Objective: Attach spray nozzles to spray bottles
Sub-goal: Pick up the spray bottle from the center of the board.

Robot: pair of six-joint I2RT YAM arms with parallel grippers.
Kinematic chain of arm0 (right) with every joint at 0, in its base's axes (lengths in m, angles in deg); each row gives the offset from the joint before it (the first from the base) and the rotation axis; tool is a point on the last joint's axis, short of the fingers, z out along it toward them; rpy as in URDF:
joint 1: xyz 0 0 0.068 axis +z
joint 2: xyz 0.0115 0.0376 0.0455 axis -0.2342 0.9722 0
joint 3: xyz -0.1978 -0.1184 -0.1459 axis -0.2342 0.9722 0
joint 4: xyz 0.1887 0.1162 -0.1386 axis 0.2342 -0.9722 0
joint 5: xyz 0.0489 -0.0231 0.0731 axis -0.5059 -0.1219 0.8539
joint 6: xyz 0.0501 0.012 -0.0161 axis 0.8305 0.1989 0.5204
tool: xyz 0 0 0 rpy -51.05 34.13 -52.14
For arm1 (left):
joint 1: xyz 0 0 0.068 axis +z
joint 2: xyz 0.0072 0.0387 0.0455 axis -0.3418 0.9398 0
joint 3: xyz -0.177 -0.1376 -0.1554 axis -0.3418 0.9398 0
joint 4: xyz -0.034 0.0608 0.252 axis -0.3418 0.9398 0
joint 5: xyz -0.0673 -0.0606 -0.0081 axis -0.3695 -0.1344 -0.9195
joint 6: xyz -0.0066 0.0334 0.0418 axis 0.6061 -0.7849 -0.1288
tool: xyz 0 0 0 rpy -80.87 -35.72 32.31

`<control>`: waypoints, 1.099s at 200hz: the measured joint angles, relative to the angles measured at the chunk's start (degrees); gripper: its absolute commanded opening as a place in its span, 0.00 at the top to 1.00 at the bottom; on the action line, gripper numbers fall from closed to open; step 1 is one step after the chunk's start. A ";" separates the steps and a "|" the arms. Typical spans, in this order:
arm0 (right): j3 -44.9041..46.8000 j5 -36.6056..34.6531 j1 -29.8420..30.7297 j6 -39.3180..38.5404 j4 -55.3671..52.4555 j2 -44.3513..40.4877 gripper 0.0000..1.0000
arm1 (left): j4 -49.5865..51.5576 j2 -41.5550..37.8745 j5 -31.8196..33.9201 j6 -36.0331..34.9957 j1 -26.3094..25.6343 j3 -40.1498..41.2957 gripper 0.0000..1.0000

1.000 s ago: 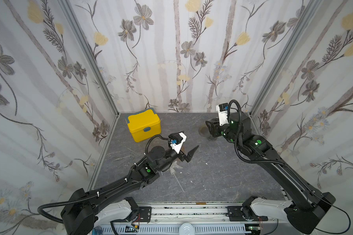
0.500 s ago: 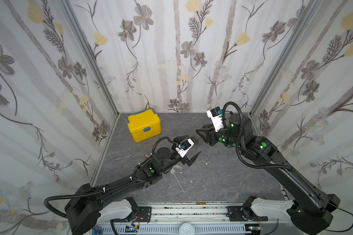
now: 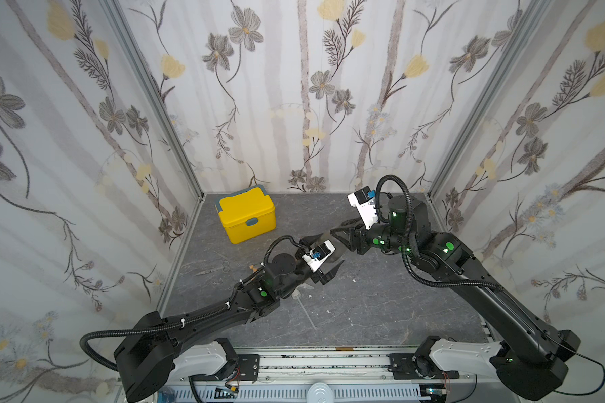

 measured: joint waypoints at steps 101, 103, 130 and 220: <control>1.75 0.50 -0.04 0.72 0.37 -0.35 0.50 | -0.48 0.02 -1.11 0.28 0.00 0.42 0.26; 1.75 0.50 -0.04 0.79 0.37 -0.35 0.50 | -0.48 0.02 -1.11 0.28 0.00 0.42 0.26; 1.92 0.57 -0.07 0.90 0.48 -0.35 0.44 | -0.37 0.02 -1.20 0.28 0.00 0.42 0.29; 0.57 -2.47 0.02 1.95 1.62 -6.23 0.34 | -1.49 -0.83 2.51 1.57 0.17 0.42 0.30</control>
